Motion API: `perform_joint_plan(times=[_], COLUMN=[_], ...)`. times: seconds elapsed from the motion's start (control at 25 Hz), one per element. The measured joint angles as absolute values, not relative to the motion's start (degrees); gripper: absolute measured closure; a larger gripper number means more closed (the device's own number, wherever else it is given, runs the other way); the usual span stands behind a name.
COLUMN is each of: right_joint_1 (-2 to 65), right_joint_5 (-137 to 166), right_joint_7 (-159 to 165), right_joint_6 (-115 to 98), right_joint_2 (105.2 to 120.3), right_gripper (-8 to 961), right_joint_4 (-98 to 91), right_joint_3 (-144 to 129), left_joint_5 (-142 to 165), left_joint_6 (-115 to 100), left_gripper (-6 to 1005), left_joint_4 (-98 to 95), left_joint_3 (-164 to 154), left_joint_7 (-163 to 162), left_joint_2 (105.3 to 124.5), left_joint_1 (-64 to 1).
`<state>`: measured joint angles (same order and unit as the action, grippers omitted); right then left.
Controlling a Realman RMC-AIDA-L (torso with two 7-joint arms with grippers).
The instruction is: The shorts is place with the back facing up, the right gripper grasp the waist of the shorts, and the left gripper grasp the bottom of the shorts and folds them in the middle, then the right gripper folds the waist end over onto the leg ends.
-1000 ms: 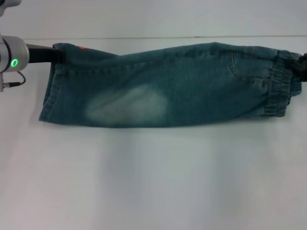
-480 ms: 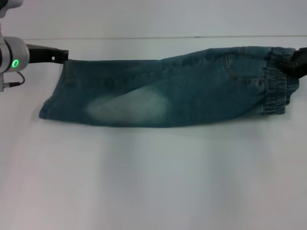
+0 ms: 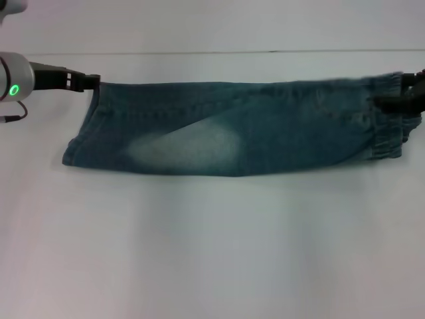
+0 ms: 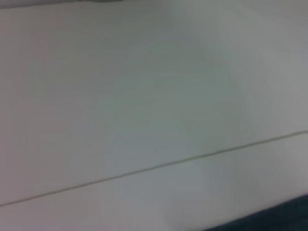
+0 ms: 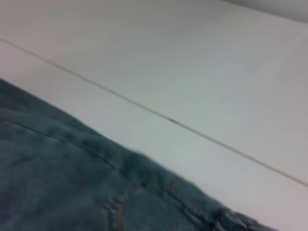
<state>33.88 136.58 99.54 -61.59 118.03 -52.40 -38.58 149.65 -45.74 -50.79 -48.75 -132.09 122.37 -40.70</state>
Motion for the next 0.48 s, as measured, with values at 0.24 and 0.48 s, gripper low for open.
perform_joint_plan(times=[0.24,0.48], right_joint_1=[34.1,32.3], right_joint_5=[137.8,137.8], right_joint_7=[102.0,103.2], right_joint_6=[-63.8,-64.7], right_joint_2=[118.09,118.67], right_gripper=[129,38], right_joint_4=[-52.7,-56.6], right_joint_3=[-38.8,-38.7], left_joint_5=[149.3,142.8], left_joint_6=[-48.7,-57.4], left_gripper=[258,101], left_joint_4=[-51.2,-54.9], left_joint_3=[-48.9,-48.8], left_joint_7=[-130.8,-124.5], left_joint_2=[122.90,123.74], left_joint_1=[-41.2,-40.2])
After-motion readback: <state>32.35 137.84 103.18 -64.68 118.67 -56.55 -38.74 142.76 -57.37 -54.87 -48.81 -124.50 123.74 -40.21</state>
